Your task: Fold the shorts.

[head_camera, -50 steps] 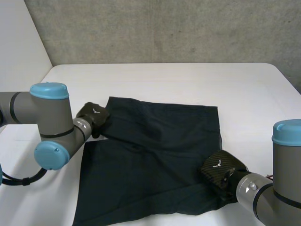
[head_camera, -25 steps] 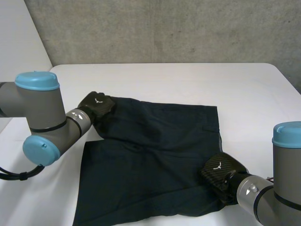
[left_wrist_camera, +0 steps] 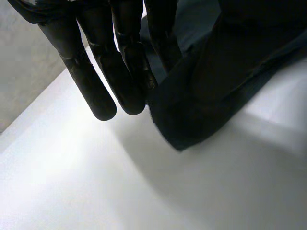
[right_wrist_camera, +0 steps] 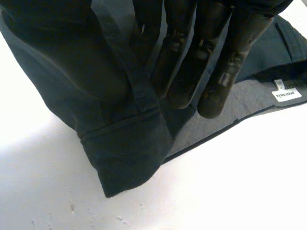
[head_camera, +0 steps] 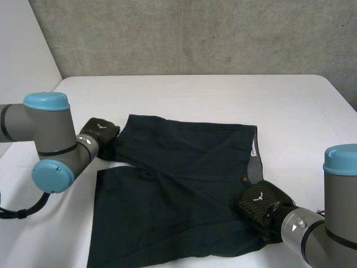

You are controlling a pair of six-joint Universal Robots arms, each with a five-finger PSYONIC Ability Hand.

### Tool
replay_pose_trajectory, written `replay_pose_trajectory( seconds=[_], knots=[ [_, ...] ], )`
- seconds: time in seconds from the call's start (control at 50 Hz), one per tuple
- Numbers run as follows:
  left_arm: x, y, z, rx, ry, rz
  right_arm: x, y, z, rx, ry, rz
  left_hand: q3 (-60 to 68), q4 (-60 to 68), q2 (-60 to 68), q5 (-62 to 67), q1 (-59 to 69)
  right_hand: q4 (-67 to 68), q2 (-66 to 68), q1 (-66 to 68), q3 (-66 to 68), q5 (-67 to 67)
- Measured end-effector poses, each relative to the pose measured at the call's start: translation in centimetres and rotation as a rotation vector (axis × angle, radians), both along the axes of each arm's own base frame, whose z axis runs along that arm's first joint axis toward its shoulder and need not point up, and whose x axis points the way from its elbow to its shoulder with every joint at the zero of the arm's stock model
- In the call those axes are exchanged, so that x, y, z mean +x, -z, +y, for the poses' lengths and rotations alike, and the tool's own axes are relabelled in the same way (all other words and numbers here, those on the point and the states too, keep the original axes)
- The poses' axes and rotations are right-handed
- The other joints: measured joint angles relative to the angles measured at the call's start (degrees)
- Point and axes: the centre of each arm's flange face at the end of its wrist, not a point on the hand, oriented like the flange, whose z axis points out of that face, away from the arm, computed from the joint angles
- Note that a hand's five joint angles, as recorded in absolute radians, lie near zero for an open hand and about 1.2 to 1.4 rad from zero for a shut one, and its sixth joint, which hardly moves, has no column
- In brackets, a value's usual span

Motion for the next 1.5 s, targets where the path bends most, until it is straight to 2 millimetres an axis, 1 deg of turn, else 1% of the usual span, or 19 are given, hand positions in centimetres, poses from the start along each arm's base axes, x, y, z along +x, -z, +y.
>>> replay_pose_trajectory(
  seconds=[0.16, 0.32, 0.34, 0.4, 0.42, 0.48, 0.56, 0.72, 0.84, 0.86, 0.92, 1.0, 1.16, 1.26, 1.32, 1.36, 1.42, 1.44, 1.5],
  knots=[
    [1.1, 0.1, 1.1, 0.027, -0.066, -0.034, 0.1, -0.1, 0.1, -0.001, -0.004, 0.000, 0.0, 0.0, 0.0, 0.0, 0.0, 0.0, 0.0, 0.0, 0.0, 0.0],
    [1.0, 0.3, 1.7, 0.039, -0.068, -0.040, 0.1, -0.1, 0.2, 0.000, -0.005, 0.001, -0.2, -0.3, -0.4, -0.1, -0.1, 0.0, 0.0, 0.0, 0.0, 0.0],
    [1.0, 0.3, 1.7, 0.041, -0.068, -0.041, 0.1, -0.1, 0.2, 0.000, -0.004, 0.001, -8.4, -8.5, -8.8, -4.1, -4.3, 0.0, 0.0, 0.0, 0.0, 0.0],
    [0.9, 0.1, 2.0, 0.042, -0.069, -0.040, 0.1, -0.2, 0.2, -0.001, -0.003, 0.000, -18.8, -19.7, -19.5, -15.3, -16.0, 0.0, 0.0, 0.0, 0.0, 0.0],
    [0.9, -0.1, 2.1, 0.039, -0.068, -0.038, 0.1, -0.2, 0.2, -0.002, -0.003, 0.000, -24.2, -25.2, -25.6, -20.9, -22.4, 0.0, 0.0, 0.0, 0.0, 0.0],
    [0.8, -0.9, 2.4, 0.023, -0.062, -0.029, 0.1, -0.2, 0.2, -0.003, -0.002, 0.000, -34.7, -35.9, -35.4, -31.9, -32.8, 0.0, 0.0, 0.0, 0.0, 0.0],
    [0.6, -2.6, 2.6, -0.021, -0.047, -0.006, 0.0, -0.3, 0.1, -0.005, -0.002, -0.001, -38.1, -39.8, -39.1, -35.8, -34.8, 0.0, 0.0, 0.0, 0.0, 0.0],
    [-0.6, -4.7, 1.5, -0.083, 0.044, 0.090, 0.0, -0.2, 0.2, -0.004, -0.002, 0.000, -38.1, -39.8, -39.1, -35.8, -34.8, 0.0, 0.0, 0.0, 0.0, 0.0],
    [-1.8, -4.3, -0.2, -0.082, 0.111, 0.161, 0.0, -0.2, 0.2, -0.003, -0.001, 0.000, -38.1, -39.7, -39.1, -35.8, -34.8, 0.0, 0.0, 0.0, 0.0, 0.0],
    [-2.3, -3.9, -1.1, -0.079, 0.128, 0.182, 0.0, -0.2, 0.1, -0.002, 0.001, 0.000, -38.1, -39.6, -39.0, -35.7, -34.7, 0.0, 0.0, 0.0, 0.0, 0.0],
    [-2.8, -3.2, -2.2, -0.066, 0.140, 0.196, -0.1, -0.2, 0.1, -0.002, 0.003, 0.000, -38.1, -39.6, -39.0, -35.6, -34.7, 0.0, 0.0, 0.0, 0.0, 0.0],
    [-3.3, -1.9, -3.1, -0.020, 0.152, 0.196, -0.1, -0.1, 0.0, -0.002, 0.005, 0.000, -38.1, -39.6, -39.0, -35.7, -34.7, 0.0, 0.0, 0.0, 0.0, 0.0],
    [-3.8, 0.6, -2.9, 0.121, 0.185, 0.176, -0.1, -0.1, 0.0, -0.001, 0.006, -0.001, -38.0, -39.6, -38.9, -35.7, -34.6, 0.0, 0.0, 0.0, 0.0, 0.0],
    [-3.8, 1.0, -2.6, 0.150, 0.188, 0.170, -0.1, -0.1, 0.0, -0.001, 0.005, -0.001, -37.6, -39.1, -38.4, -35.1, -34.2, 0.0, 0.0, 0.0, 0.0, 0.0],
    [-3.8, 1.3, -2.6, 0.157, 0.187, 0.167, -0.1, -0.1, 0.0, -0.001, 0.004, -0.001, -29.0, -29.6, -29.5, -26.1, -24.1, 0.0, 0.0, 0.0, 0.0, 0.0],
    [-3.8, 1.4, -2.6, 0.158, 0.185, 0.165, -0.1, -0.1, 0.0, 0.000, 0.004, -0.001, -13.8, -14.4, -14.1, -11.0, -9.1, 0.0, 0.0, 0.0, 0.0, 0.0],
    [-3.8, 1.4, -2.6, 0.155, 0.181, 0.163, -0.1, -0.1, 0.0, 0.000, 0.004, -0.001, -8.4, -9.7, -8.7, -6.3, -4.5, 0.0, 0.0, 0.0, 0.0, 0.0],
    [-3.8, 1.4, -2.6, 0.153, 0.177, 0.161, -0.1, -0.1, 0.0, 0.000, 0.004, -0.001, -1.6, -2.3, -1.8, 0.9, 2.0, 0.0, 0.0, 0.0, 0.0, 0.0],
    [-3.6, 1.2, -3.0, 0.125, 0.146, 0.149, -0.1, 0.0, 0.0, 0.000, 0.004, 0.000, 0.0, -0.1, 0.0, 1.3, 2.0, 0.0, 0.0, 0.0, 0.0, 0.0]
  ],
)
